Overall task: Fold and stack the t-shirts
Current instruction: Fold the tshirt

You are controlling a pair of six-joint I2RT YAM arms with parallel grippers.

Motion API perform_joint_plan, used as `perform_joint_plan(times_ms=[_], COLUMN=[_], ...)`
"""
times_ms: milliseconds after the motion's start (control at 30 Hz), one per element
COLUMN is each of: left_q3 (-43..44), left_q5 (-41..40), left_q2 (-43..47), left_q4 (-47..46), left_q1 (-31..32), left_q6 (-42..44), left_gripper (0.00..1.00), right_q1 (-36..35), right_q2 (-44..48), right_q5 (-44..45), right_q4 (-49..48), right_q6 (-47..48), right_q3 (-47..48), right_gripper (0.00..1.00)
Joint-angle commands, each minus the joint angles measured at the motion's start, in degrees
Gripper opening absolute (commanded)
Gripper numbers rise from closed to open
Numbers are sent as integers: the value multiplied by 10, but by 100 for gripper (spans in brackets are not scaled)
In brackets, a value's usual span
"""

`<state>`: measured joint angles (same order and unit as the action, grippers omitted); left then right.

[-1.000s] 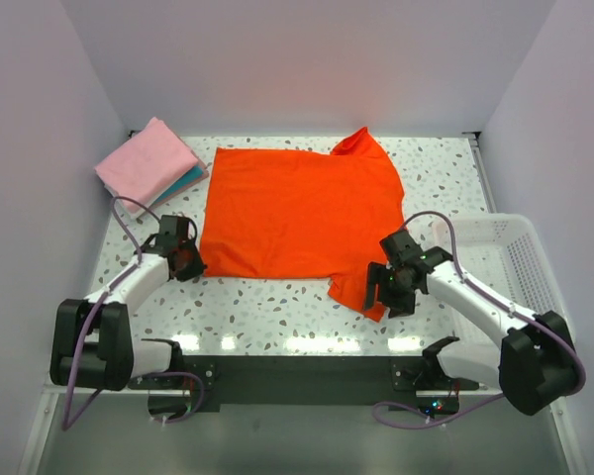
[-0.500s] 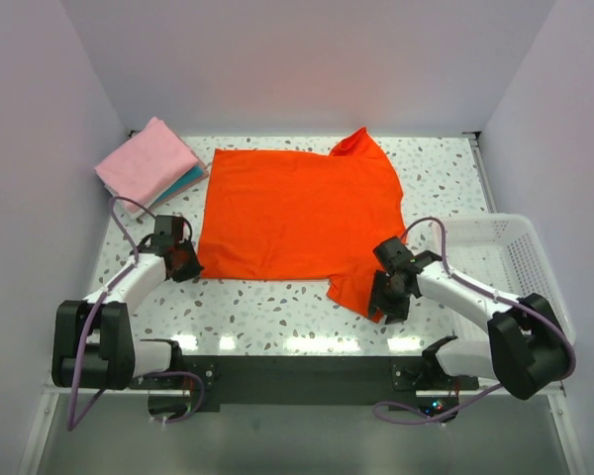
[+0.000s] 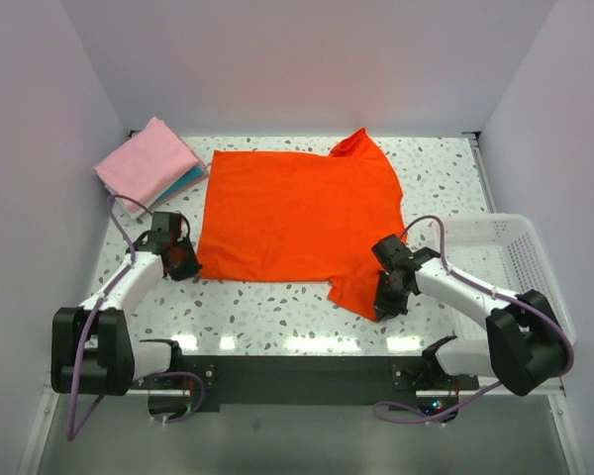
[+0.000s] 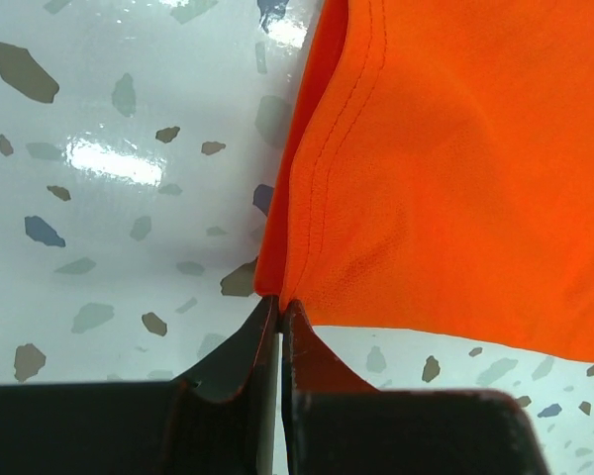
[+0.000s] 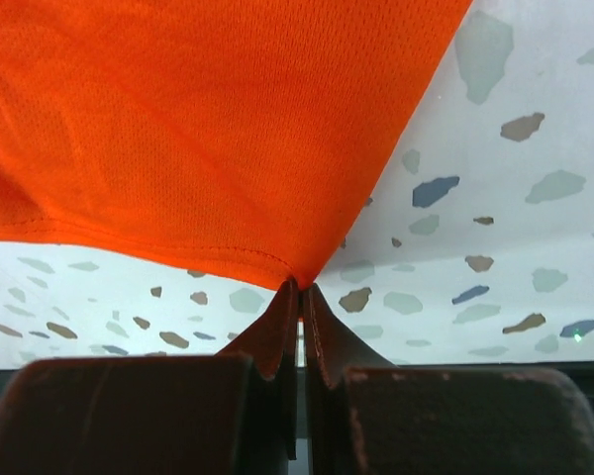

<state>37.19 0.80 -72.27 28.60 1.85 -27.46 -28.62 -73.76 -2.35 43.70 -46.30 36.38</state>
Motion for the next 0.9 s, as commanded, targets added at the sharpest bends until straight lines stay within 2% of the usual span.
perform_joint_plan(times_ms=[0, 567, 700, 867], left_q3=[30, 31, 54, 84], left_q5=[7, 17, 36, 33], left_q2=[39, 177, 144, 99], left_q4=[44, 185, 177, 138], left_q1=[-6, -6, -6, -6], left_q6=[-13, -71, -73, -80], left_gripper=[0, 0, 0, 0], right_q1=[-5, -8, -8, -4], right_q2=[25, 109, 90, 48], right_q5=[8, 12, 22, 91], right_q4=[61, 224, 220, 183], right_q6=[0, 6, 3, 7], right_q3=[34, 125, 198, 253], right_gripper=[0, 0, 0, 0])
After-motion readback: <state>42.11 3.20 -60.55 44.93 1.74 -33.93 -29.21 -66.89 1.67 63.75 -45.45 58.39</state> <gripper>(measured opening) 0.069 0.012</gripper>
